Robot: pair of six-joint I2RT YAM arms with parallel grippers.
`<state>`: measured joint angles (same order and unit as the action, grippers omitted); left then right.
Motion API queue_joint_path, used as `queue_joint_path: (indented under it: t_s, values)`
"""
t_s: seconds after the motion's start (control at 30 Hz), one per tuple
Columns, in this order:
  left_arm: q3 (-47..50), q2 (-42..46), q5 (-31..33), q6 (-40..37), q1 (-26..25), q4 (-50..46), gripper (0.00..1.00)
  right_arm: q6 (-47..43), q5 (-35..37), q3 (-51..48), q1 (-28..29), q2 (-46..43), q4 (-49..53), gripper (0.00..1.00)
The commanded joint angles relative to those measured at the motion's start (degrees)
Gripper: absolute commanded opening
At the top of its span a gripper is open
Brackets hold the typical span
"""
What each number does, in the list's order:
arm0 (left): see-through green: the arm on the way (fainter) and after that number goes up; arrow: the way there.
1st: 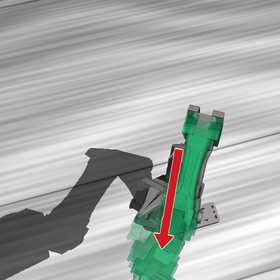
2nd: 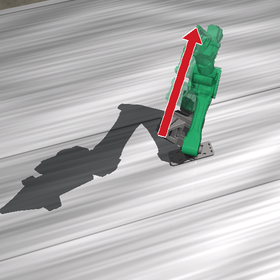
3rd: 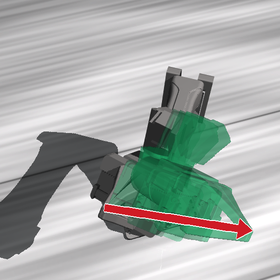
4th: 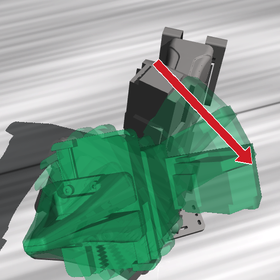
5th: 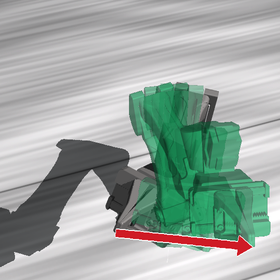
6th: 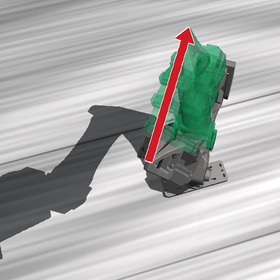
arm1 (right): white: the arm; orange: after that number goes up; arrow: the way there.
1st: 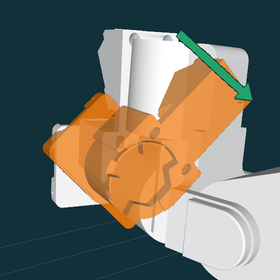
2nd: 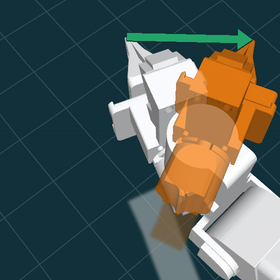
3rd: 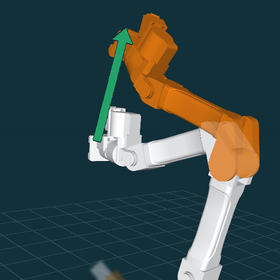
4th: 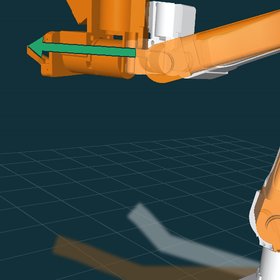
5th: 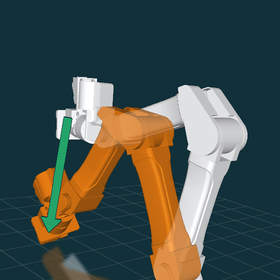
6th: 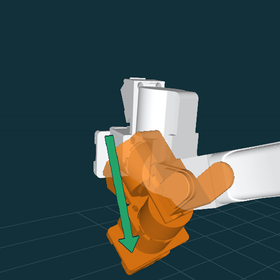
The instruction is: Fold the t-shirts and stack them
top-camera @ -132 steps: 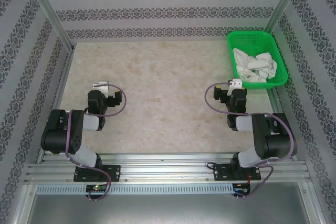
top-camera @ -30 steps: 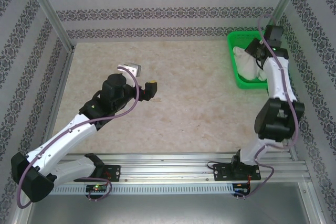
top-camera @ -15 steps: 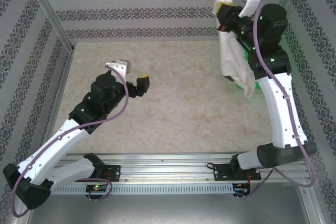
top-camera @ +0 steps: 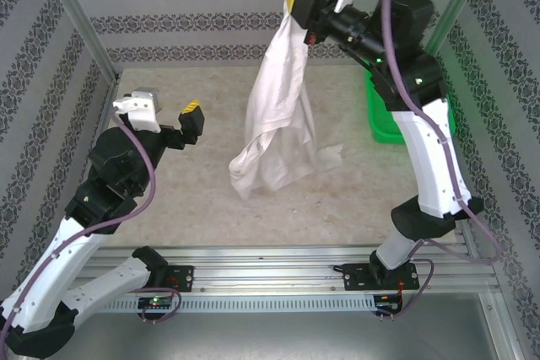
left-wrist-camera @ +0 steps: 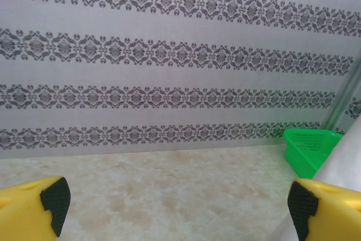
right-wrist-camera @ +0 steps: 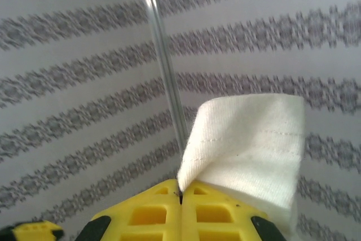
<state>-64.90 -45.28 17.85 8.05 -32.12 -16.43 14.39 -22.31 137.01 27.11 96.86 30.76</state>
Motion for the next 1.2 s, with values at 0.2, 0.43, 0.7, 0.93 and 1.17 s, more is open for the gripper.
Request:
queue_joint_path:
  t_s: [0.2, 0.43, 0.7, 0.93, 1.17]
  values:
    - [12.4, -0.3, -9.3, 7.7, 0.8, -3.3, 1.0, -2.4, 5.4, -6.8, 3.3, 12.9, 4.7, 0.0]
    - [24.8, 1.3, -14.0, 19.9, 0.7, -7.5, 1.0, 1.3, 6.0, 25.4, 6.9, 43.3, 12.9, 0.36]
    - [26.6, -8.3, -5.3, 28.3, -3.8, -21.6, 0.97, -6.7, 20.0, 10.6, 7.3, 33.1, 30.2, 0.82]
    - [26.6, -28.6, -2.6, 28.1, -4.5, -8.0, 0.88, 5.7, 23.4, -63.2, 1.9, -12.2, 0.9, 0.95]
    - [24.1, -39.0, -8.8, 23.4, 1.8, -0.4, 0.16, 8.5, 17.3, -79.1, 0.3, -12.8, -1.4, 0.91]
